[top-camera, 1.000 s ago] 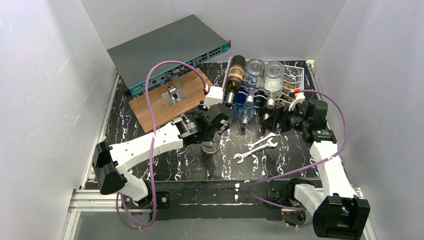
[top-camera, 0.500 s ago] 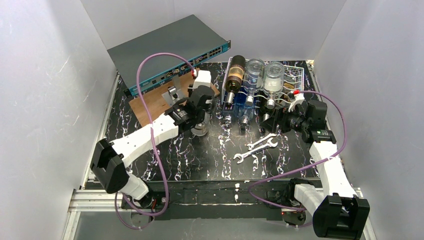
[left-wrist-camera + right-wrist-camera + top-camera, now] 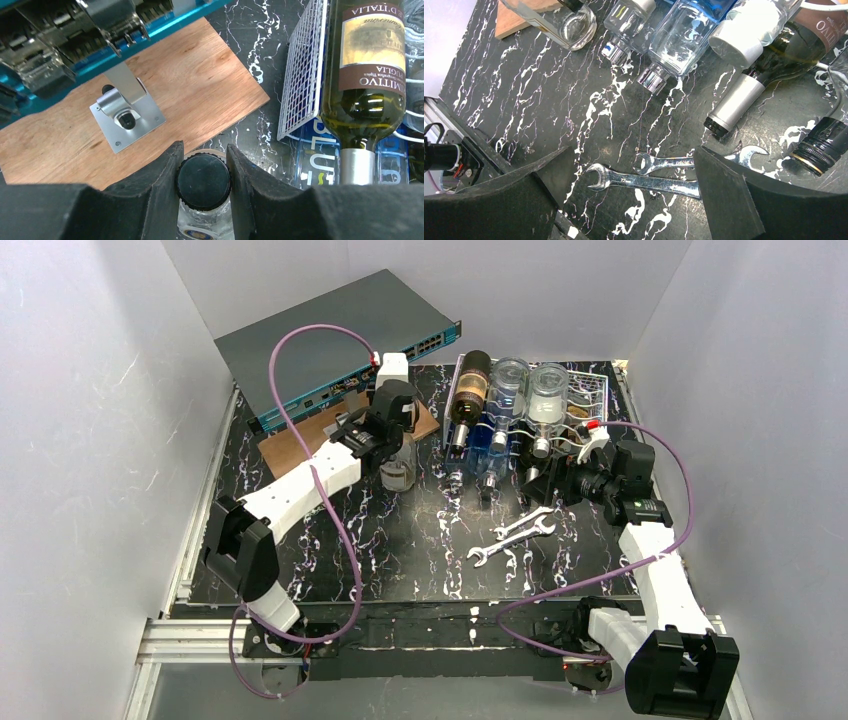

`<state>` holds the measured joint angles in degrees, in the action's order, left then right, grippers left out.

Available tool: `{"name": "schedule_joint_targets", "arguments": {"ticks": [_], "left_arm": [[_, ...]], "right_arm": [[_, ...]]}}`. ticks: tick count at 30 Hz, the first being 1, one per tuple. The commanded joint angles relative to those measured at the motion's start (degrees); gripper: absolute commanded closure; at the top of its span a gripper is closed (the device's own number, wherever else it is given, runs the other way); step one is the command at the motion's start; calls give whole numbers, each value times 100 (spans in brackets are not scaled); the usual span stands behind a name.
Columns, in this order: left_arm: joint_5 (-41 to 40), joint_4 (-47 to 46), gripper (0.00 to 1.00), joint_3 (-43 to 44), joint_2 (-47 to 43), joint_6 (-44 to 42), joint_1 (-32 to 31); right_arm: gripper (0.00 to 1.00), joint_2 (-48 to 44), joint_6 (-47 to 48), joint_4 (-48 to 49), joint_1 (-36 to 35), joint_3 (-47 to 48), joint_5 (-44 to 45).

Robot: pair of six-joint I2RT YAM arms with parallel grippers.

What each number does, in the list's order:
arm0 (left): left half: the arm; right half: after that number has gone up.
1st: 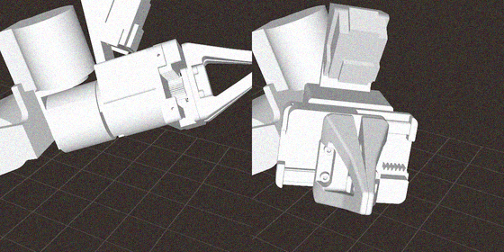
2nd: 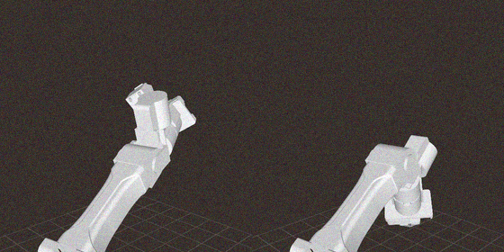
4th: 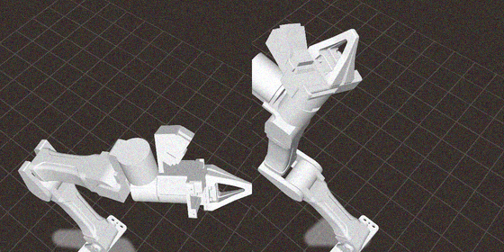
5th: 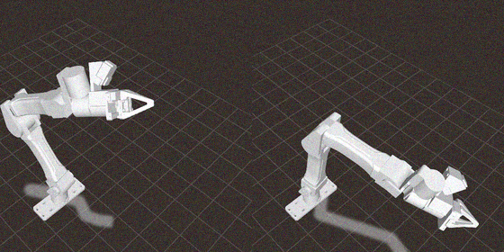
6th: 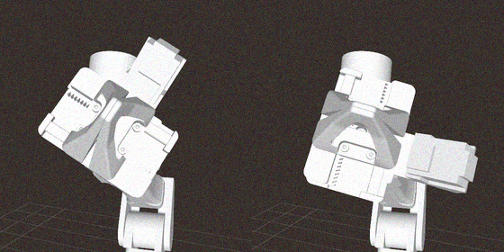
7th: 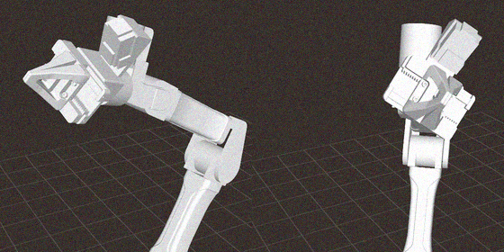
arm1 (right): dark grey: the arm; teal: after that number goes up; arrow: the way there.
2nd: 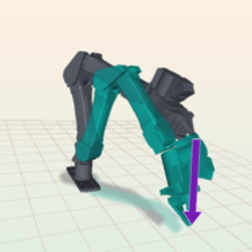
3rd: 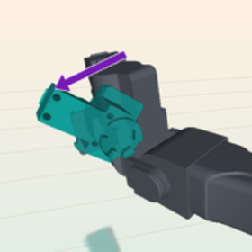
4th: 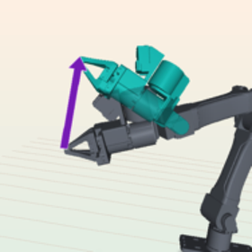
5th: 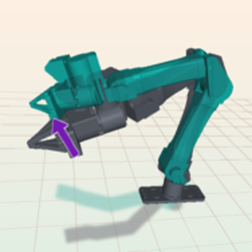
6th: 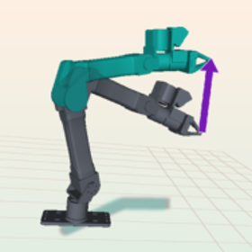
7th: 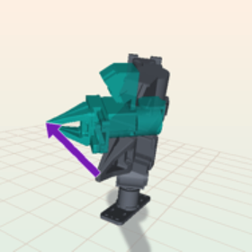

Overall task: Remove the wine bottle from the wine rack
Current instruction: Place the wine bottle at the center of the board, then pick up the wine bottle from the wine rack.

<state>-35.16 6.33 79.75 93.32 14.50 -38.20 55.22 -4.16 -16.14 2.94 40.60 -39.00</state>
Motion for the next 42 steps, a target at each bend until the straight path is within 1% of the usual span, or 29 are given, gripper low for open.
{"name": "schedule_joint_targets", "arguments": {"ticks": [1, 3, 5, 12, 14, 19, 24, 26, 30, 33, 36, 38, 42], "left_arm": [[-35, -254, 98, 197, -40, -4, 134], [-34, -220, 87, 141, -72, 26, 137], [-16, -158, 71, 69, -150, 74, 137], [311, 78, 29, -184, -582, 134, 137], [356, 258, 20, -183, -694, 195, 137], [706, 759, 2, -119, -1092, 220, 135], [1430, 1430, 2, -182, -1812, 62, 142], [1808, 1544, 2, -356, -2194, -48, 151], [2837, 1566, 2, -834, -2997, -402, 198], [3256, 1614, 2, -1197, -3457, -524, 207], [3393, 1570, 2, -1623, -3814, -656, 216], [3441, 1489, 2, -1921, -4007, -799, 216], [3403, 1287, 2, -2474, -4316, -974, 216]], "right_arm": [[2, 17, 115, 105, 22, 36, -92], [2, 20, 145, 86, 22, 44, -122], [2, 21, 176, 77, 22, 45, -133], [2, 19, 394, -28, 87, 79, -560], [1, 24, 399, -51, 122, 80, -650], [2, 38, 977, -375, 200, 190, -1020], [2, 238, 2135, -1489, 208, 736, -1275], [2, 393, 2523, -1988, 209, 1077, -1251], [2, 678, 3051, -2848, 207, 1881, -1028], [2, 796, 3034, -3061, 207, 2375, -616], [2, 893, 2773, -3052, 206, 2768, -205], [2, 989, 2481, -2945, 207, 2961, 16], [2, 1134, 1729, -2389, 207, 3042, 532]]}}
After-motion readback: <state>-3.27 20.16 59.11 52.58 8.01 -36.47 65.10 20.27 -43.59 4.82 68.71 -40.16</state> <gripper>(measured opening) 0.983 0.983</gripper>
